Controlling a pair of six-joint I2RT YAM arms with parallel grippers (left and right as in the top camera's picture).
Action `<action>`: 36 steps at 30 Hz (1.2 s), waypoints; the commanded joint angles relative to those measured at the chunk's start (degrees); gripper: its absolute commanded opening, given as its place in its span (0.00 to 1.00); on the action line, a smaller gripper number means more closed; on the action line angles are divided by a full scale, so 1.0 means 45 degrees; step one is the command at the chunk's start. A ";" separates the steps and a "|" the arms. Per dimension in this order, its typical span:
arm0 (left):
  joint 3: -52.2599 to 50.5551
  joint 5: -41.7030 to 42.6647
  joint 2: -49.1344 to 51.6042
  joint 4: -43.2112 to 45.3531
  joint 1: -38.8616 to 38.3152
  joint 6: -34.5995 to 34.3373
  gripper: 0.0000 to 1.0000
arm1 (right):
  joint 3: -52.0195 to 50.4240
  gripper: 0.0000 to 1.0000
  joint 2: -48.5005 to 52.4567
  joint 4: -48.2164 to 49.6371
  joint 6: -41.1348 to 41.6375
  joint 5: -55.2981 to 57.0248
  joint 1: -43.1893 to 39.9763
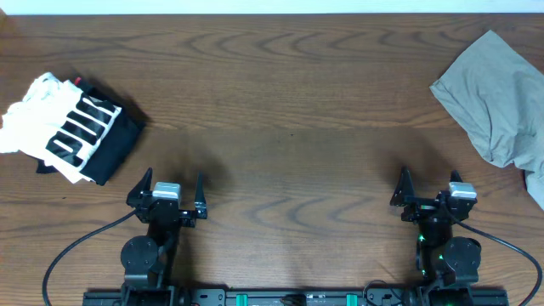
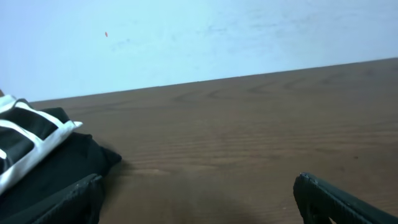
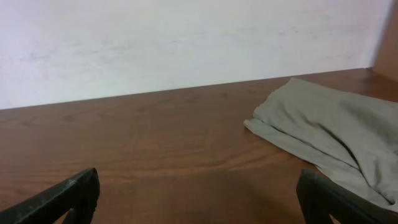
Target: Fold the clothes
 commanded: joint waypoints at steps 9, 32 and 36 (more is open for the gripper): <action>-0.0277 -0.0005 -0.0068 -0.0345 -0.0019 -0.1661 0.98 | -0.0049 0.99 -0.0073 -0.0024 -0.0185 -0.0044 -0.0068; -0.0277 -0.0005 -0.0068 -0.0335 -0.0019 -0.1666 0.98 | -0.0049 0.99 -0.0073 -0.0019 -0.0180 -0.0044 -0.0068; -0.0277 -0.0005 -0.0068 -0.0335 -0.0019 -0.1666 0.98 | -0.0049 0.99 -0.0073 -0.0019 -0.0185 -0.0044 -0.0068</action>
